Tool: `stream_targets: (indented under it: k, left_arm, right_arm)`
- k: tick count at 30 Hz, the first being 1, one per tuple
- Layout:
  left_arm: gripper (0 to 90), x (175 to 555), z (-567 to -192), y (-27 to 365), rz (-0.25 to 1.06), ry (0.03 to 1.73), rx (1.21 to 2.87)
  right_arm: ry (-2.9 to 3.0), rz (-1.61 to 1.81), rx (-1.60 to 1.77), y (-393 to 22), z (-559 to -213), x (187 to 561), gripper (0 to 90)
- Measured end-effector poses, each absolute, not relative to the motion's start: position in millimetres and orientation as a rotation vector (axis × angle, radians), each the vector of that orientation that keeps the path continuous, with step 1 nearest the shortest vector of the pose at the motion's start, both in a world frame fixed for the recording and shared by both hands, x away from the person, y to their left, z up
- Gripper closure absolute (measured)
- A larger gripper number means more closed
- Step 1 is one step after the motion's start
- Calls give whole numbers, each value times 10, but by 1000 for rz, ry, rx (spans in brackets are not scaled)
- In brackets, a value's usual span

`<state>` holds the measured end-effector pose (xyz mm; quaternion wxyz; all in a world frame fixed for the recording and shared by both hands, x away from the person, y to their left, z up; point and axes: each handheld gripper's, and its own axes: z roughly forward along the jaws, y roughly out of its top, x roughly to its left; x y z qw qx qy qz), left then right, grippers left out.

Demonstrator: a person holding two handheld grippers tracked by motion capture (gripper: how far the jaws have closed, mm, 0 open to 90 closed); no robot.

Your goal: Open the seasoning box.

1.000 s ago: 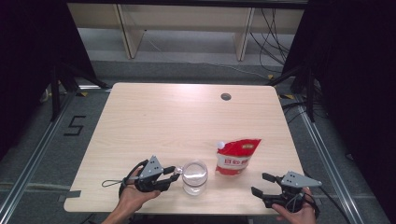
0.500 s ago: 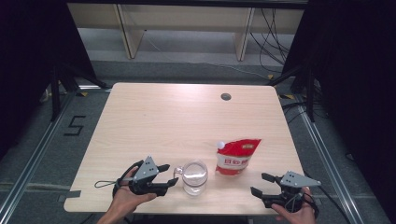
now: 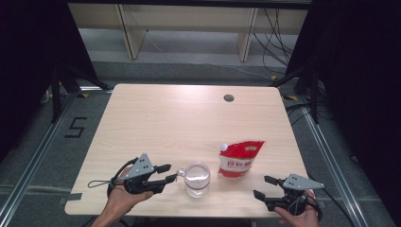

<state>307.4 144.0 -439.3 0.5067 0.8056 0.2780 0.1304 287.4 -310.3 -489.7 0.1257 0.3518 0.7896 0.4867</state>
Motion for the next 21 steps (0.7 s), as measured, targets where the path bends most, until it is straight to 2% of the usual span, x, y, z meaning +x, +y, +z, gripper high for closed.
stream_targets:
  k: [3, 7, 14, 17, 21]
  left_arm:
    - [741, 3061, -4377, 1408, 317, 654, 1944]
    - [798, 3061, -4336, 1372, 337, 628, 1946]
    - [859, 3076, -4308, 1313, 346, 605, 1951]
    - [879, 3093, -4320, 1292, 352, 617, 1962]
    - [888, 3127, -4336, 1258, 355, 621, 1965]
  right_arm:
    - [2296, 1426, 1050, -3093, -4884, 2854, 275]
    - [2288, 1425, 1013, -3097, -4879, 2867, 278]
    - [2276, 1433, 1002, -3034, -4837, 2838, 282]
    - [2228, 1439, 1032, -2989, -4809, 2828, 224]
    - [2219, 1439, 991, -2969, -4808, 2832, 231]
